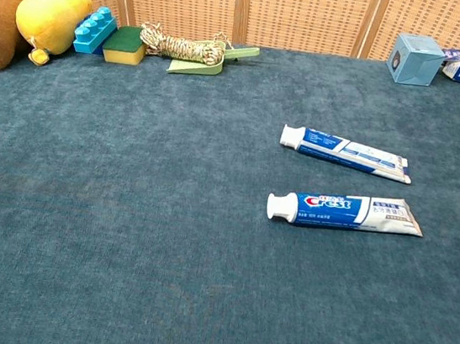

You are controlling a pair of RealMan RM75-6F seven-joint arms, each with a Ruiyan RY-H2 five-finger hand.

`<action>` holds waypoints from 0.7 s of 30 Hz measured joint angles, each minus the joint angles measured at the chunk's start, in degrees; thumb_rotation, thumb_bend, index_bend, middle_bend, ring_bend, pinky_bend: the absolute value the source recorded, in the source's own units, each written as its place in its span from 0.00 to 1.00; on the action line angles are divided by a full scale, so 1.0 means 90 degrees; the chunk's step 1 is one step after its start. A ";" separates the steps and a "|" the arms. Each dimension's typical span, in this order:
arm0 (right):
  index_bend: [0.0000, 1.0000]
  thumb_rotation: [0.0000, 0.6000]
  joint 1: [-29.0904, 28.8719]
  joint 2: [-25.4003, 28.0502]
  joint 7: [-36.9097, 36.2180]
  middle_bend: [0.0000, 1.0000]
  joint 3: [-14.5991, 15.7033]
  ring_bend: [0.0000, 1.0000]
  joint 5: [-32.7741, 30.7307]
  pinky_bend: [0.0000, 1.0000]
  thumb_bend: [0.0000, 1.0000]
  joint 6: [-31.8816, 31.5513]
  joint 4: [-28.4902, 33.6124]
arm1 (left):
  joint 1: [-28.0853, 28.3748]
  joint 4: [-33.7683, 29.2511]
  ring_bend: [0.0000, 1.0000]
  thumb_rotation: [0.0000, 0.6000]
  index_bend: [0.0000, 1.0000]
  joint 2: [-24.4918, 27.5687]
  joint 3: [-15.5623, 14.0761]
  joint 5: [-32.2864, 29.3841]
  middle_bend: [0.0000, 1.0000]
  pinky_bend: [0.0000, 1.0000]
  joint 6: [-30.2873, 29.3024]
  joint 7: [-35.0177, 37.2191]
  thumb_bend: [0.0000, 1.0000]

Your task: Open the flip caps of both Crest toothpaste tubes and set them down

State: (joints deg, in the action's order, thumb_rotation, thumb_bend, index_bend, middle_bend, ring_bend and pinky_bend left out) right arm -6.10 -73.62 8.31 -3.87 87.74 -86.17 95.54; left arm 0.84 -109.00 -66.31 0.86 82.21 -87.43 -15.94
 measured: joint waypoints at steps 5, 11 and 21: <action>0.16 1.00 -0.0015 -0.0014 -0.0001 0.23 -0.0016 0.13 -0.0011 0.27 0.33 0.0019 -0.0024 | 0.0042 -0.0086 0.03 1.00 0.12 0.0020 0.0011 -0.0013 0.06 0.06 0.0063 -0.0047 0.17; 0.16 1.00 -0.0010 0.0006 -0.0067 0.23 -0.0011 0.13 -0.0011 0.27 0.33 0.0025 -0.0026 | 0.0054 -0.0111 0.03 1.00 0.12 0.0082 0.0012 0.0011 0.06 0.06 0.0080 0.0018 0.17; 0.23 1.00 -0.0160 0.0120 -0.0338 0.23 0.0061 0.13 0.0053 0.27 0.33 0.0383 0.0200 | 0.0214 0.0038 0.02 1.00 0.14 0.0044 0.0163 -0.0111 0.06 0.06 0.0262 0.0184 0.17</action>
State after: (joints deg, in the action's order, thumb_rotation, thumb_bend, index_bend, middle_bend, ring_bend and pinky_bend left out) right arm -7.55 -72.54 5.27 -3.32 88.22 -82.72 97.34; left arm 2.76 -108.66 -65.92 2.33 81.21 -85.08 -14.28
